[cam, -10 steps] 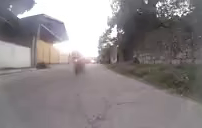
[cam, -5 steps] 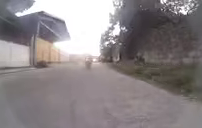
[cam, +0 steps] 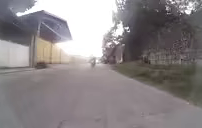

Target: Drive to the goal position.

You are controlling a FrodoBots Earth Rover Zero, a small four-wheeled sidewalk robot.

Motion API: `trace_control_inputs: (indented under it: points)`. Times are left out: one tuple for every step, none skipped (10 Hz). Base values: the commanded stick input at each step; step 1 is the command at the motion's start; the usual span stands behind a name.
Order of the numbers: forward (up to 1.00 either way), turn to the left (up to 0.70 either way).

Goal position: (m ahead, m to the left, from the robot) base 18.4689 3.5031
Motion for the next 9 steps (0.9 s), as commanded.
trace_control_inputs:
  points:
    - [1.00, 0.00]
    - [1.00, 0.00]
    - [1.00, 0.00]
    - [1.00, 0.00]
    - [1.00, 0.00]
    - [1.00, 0.00]
    - [1.00, 0.00]
    - [1.00, 0.00]
    - [1.00, 0.00]
